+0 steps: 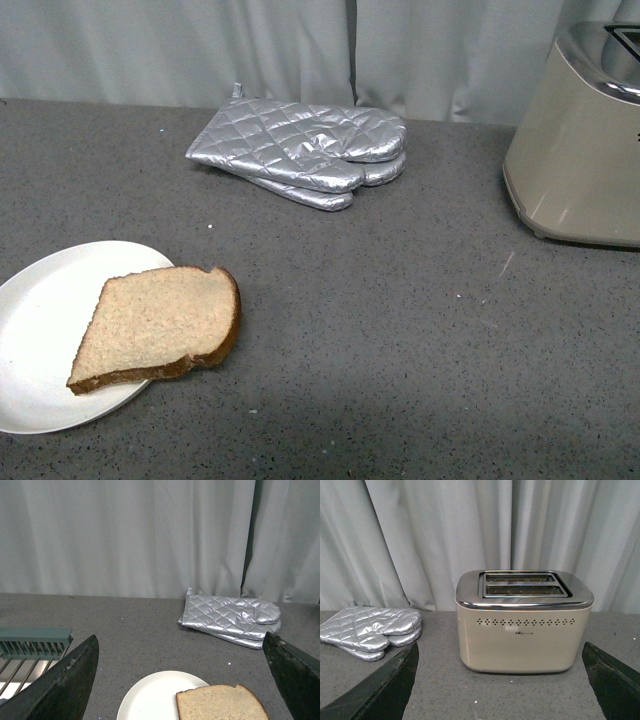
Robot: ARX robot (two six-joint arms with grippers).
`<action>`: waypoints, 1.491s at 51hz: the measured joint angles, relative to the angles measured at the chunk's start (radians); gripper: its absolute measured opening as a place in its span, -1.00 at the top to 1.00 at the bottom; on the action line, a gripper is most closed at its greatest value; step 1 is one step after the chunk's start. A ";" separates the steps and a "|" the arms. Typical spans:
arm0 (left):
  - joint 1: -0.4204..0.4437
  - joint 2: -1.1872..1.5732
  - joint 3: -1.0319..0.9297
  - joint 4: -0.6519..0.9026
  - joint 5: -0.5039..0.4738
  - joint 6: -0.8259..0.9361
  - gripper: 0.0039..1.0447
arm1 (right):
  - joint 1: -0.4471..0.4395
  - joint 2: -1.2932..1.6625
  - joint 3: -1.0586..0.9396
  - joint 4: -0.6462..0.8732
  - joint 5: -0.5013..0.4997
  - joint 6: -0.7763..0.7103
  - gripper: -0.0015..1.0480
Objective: Put bread into toaster
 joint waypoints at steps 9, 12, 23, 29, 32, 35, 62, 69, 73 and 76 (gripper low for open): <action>0.000 0.000 0.000 0.000 0.000 0.000 -0.88 | 0.000 0.000 0.000 0.000 0.000 -0.003 -0.28; 0.000 0.000 0.000 0.000 0.000 0.000 -0.88 | 0.000 0.000 0.000 0.000 0.000 -0.003 -0.43; 0.000 0.000 0.000 0.000 0.000 0.000 -0.88 | 0.000 0.000 0.000 0.000 0.000 -0.002 -0.81; 0.000 0.000 0.000 0.000 0.000 0.000 -0.88 | 0.000 0.000 0.000 0.000 0.000 -0.002 -0.82; 0.000 0.000 0.000 0.000 0.000 0.000 -0.88 | 0.000 0.000 0.000 0.000 0.000 -0.002 -0.82; 0.000 0.000 0.000 0.000 0.000 0.000 -0.88 | 0.000 0.000 0.000 0.000 0.000 -0.002 -0.82; -0.083 0.171 0.086 -0.225 -0.201 -0.174 -0.88 | 0.000 0.000 0.000 0.000 0.000 -0.002 -0.82; -0.244 0.579 0.276 -0.697 -0.711 -0.734 -0.88 | 0.000 0.000 0.000 0.000 0.000 -0.002 -0.82; -0.277 0.721 0.333 -0.851 -0.864 -0.914 -0.88 | 0.000 0.000 0.000 0.000 0.000 -0.002 -0.82; -0.291 0.815 0.364 -0.958 -0.968 -1.082 -0.88 | 0.000 0.000 0.000 0.000 0.000 -0.002 -0.82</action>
